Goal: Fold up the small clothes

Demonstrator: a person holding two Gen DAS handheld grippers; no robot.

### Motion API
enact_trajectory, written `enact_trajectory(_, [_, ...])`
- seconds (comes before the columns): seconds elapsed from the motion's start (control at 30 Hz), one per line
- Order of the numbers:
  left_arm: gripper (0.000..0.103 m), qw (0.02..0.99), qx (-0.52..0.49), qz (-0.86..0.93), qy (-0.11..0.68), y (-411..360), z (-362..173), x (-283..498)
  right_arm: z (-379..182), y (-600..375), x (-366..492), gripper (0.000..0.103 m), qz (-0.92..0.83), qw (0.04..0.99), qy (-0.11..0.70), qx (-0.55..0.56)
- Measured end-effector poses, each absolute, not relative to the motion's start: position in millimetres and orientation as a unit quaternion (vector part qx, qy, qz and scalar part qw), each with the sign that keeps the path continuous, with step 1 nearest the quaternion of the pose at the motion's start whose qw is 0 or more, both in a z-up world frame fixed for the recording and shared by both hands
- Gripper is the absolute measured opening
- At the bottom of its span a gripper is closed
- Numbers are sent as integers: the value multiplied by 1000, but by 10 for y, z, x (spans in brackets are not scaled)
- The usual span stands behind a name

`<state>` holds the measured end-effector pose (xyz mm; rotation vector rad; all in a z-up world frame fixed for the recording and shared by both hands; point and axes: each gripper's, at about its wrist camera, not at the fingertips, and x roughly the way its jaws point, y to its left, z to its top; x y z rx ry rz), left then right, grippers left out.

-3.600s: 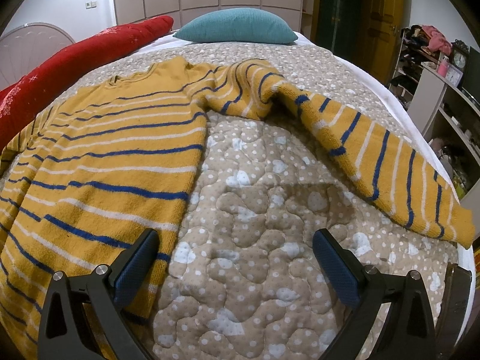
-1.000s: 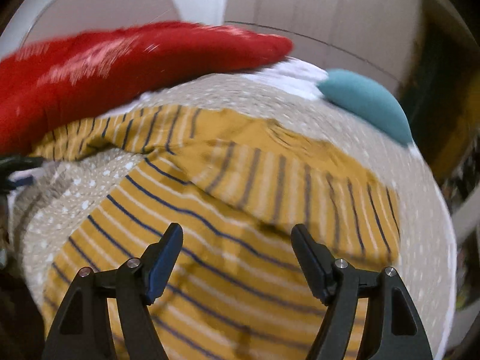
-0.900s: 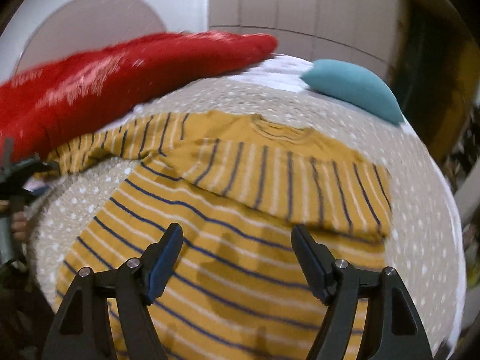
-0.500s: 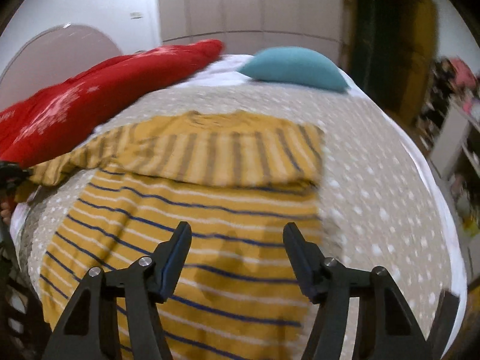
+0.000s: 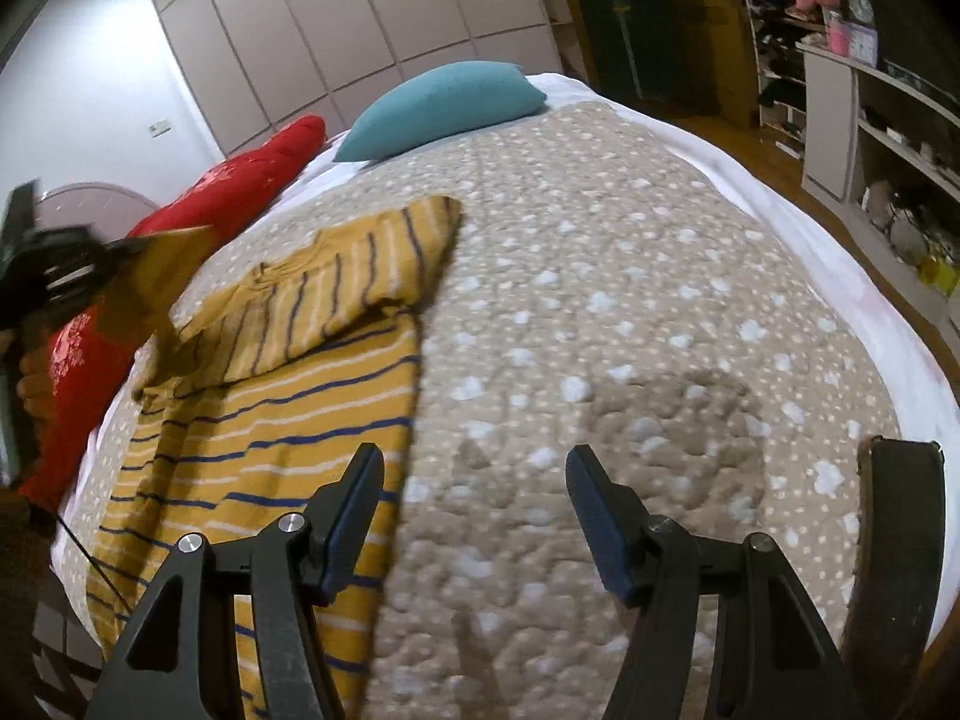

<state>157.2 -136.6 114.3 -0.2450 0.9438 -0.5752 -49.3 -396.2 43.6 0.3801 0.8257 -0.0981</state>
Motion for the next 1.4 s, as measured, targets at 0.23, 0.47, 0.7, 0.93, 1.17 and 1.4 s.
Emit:
enact_trajectory(0.23, [64,815,-133,-299,478,-1322,1042,1319,413,-3950,-460,68,-29,898,399,184])
enact_trajectory(0.47, [80,870,-106,-240,418,-267,1484,643,672,-3487,-75,68,36,908,385,159])
enact_trajectory(0.7, [81,909,-52,-106,399,644,1433,60,723,-2689,592,68,107,902,404,108])
enact_trajectory(0.93, [81,885,-123,-75,442,1221,847,-171,496,-1804,997,73,93,906,399,-104])
enact_trajectory(1.17, [81,877,-150,-76,451,1356,585,-211,647,-2432,1366,1,41,907,417,-41])
enact_trajectory(1.4, [81,867,-154,-90,465,1235,412,-122,632,-3496,1563,5,-53,892,438,101])
